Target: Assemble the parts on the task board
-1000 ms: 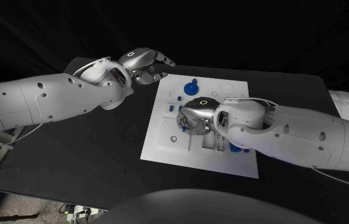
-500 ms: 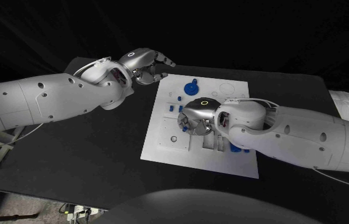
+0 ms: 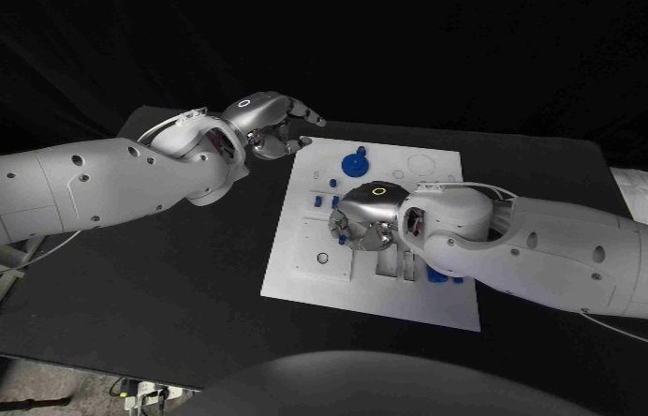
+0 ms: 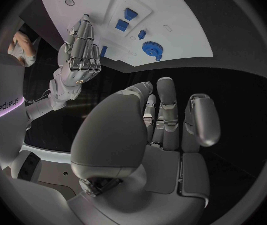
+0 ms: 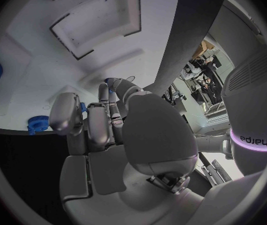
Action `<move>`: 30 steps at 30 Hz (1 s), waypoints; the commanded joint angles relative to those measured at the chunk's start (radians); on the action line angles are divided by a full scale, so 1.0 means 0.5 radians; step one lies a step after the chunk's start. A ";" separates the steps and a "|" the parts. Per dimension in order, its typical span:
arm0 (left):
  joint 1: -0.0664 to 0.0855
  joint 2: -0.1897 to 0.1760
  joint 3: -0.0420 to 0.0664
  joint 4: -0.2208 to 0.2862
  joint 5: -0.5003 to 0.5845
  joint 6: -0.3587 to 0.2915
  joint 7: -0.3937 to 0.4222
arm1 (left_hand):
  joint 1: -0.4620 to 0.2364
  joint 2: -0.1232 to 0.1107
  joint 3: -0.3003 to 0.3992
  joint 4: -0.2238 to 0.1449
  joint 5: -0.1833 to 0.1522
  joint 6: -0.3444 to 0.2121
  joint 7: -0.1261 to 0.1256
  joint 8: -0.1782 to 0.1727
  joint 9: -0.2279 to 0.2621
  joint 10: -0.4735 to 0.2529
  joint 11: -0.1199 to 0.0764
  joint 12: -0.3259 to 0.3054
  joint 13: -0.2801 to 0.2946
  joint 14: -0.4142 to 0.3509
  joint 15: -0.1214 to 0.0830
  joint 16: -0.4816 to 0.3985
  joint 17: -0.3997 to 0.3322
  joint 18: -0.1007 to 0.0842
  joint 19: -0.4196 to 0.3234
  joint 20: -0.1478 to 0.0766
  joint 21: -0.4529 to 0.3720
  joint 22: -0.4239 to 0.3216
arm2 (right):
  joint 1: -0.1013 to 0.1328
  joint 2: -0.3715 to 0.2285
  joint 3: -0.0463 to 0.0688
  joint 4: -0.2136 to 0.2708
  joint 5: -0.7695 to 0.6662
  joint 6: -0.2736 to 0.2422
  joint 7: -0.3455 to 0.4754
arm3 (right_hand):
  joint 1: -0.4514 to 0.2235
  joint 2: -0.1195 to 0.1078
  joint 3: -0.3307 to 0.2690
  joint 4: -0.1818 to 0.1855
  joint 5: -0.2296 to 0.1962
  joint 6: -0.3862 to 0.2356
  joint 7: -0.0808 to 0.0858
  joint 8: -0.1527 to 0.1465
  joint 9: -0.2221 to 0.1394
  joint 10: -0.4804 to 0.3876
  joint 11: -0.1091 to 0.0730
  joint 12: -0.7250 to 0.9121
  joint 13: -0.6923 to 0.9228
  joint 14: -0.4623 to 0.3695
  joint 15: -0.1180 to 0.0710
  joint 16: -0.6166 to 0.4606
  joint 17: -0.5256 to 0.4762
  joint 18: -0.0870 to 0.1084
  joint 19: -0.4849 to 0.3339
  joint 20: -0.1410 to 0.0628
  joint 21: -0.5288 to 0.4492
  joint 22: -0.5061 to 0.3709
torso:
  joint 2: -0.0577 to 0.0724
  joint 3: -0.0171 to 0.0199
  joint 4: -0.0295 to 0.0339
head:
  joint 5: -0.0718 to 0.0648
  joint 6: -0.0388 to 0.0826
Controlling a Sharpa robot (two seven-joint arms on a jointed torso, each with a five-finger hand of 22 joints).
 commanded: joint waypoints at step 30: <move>-0.006 -0.007 0.001 0.008 0.008 0.027 -0.001 | 0.009 0.007 0.013 0.000 0.009 -0.016 0.000 0.000 -0.002 -0.013 0.005 0.014 0.003 -0.016 -0.005 -0.014 -0.005 0.012 -0.015 0.002 -0.010 0.366 | -0.010 -0.070 -0.001 0.023 -0.055 -0.104 -0.012 | -0.137 -0.081 -0.127 0.083 -0.441 -0.422 -0.178 -0.228 -0.321 -0.504 0.094 -0.003 0.137 -0.186 0.087 -0.125 -0.182 0.053 -0.192 0.083 -0.345 0.204 | 0.001 0.0005 0.001 | 0.006 0.000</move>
